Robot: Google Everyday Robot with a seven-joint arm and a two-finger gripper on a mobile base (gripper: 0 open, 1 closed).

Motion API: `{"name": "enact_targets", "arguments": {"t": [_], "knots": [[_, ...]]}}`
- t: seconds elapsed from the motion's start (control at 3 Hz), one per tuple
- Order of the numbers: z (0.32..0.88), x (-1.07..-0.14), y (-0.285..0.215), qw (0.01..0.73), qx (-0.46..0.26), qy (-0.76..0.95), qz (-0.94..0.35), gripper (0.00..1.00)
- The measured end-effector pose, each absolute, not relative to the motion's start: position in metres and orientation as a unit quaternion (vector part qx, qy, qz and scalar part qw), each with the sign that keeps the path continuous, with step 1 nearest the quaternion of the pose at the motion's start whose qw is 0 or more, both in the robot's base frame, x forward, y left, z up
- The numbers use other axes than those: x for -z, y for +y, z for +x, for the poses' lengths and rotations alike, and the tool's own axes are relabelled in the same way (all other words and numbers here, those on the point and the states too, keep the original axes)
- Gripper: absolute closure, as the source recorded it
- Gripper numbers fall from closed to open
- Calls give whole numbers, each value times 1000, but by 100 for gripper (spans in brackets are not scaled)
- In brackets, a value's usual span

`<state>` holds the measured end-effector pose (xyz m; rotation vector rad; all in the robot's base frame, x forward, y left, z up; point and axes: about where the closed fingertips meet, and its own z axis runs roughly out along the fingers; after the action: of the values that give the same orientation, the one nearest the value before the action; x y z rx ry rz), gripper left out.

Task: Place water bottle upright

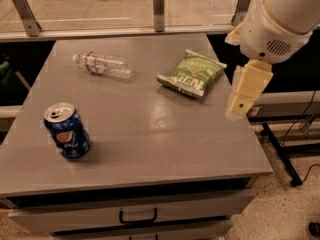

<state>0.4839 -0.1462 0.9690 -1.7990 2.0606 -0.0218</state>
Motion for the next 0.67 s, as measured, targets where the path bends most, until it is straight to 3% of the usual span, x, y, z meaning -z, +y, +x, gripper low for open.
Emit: {"name": "enact_targets", "arguments": {"t": [0.67], "knots": [[529,-987,-13,263,-29,687,-676,0]]}}
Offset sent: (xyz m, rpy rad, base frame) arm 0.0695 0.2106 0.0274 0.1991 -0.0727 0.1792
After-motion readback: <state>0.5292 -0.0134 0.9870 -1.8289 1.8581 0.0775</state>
